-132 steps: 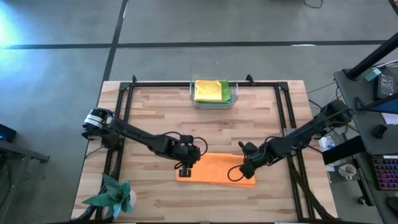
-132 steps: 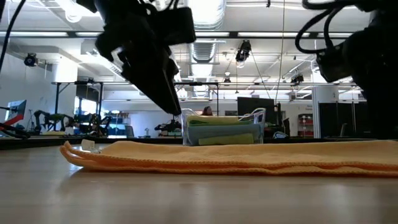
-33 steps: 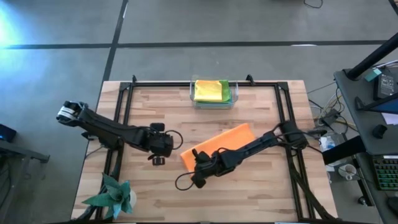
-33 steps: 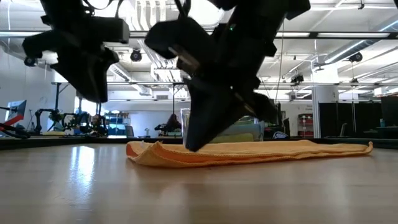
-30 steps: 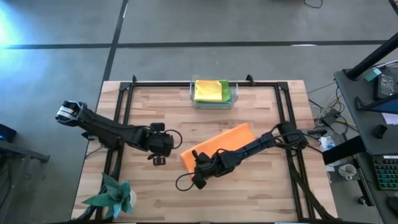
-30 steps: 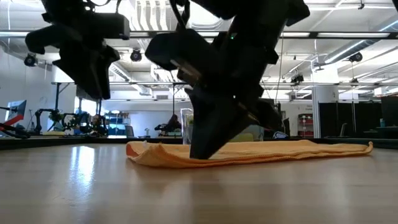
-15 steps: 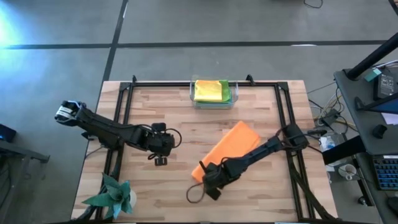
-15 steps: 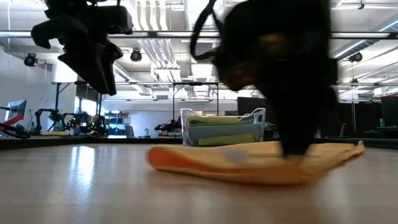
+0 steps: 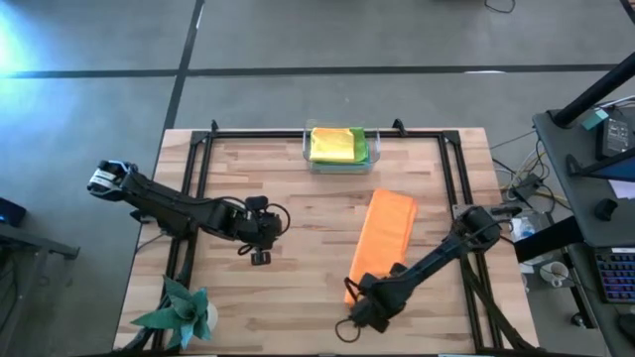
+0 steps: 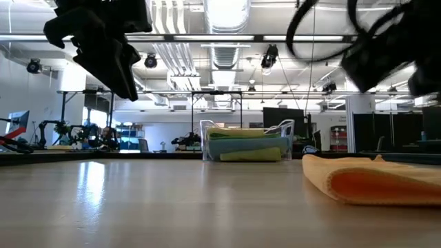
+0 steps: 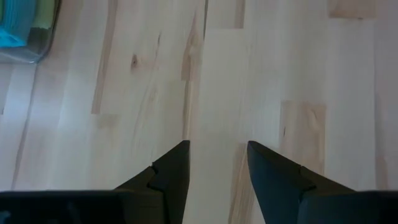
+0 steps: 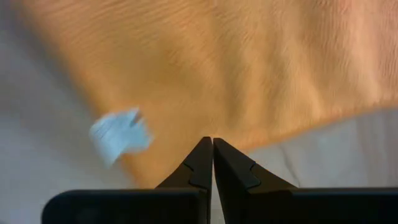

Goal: Fold microfiber towels
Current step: Fold the orange microfiber cloth

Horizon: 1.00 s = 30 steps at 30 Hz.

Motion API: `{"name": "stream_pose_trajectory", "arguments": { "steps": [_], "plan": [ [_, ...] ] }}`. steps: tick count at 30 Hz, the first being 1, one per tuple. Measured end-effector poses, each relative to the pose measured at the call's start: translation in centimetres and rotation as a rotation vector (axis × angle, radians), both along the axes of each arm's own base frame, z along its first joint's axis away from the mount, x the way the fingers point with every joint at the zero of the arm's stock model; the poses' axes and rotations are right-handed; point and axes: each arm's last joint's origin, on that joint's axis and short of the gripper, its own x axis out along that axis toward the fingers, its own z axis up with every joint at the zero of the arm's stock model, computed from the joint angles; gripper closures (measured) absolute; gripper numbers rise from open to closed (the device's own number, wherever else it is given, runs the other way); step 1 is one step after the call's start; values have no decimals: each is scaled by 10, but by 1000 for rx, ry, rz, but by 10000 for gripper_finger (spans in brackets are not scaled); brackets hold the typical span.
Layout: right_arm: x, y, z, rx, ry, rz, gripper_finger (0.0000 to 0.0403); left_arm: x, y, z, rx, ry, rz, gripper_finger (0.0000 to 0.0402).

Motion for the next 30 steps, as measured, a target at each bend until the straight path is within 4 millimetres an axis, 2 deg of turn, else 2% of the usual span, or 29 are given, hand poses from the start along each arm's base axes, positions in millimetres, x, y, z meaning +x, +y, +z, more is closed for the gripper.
{"name": "stream_pose_trajectory", "arguments": {
  "steps": [4,8,11,17,23,30],
  "plan": [
    [-8,3,22,4,-67,-12,392,3,-1,1,-9,-31,-1,257],
    [-17,-7,47,-85,-211,-52,392,6,-2,3,-21,-70,-1,257],
    [-24,-22,65,-141,-311,-97,392,8,-2,5,-29,-97,-1,257],
    [-40,-61,85,-185,-409,-195,392,10,-3,7,-37,-127,-1,257],
    [-56,-111,83,-183,-439,-328,392,15,-4,11,-58,-194,0,257],
    [-65,-165,56,-157,-547,-525,392,19,-5,14,-71,-239,0,257]
  ]
}}
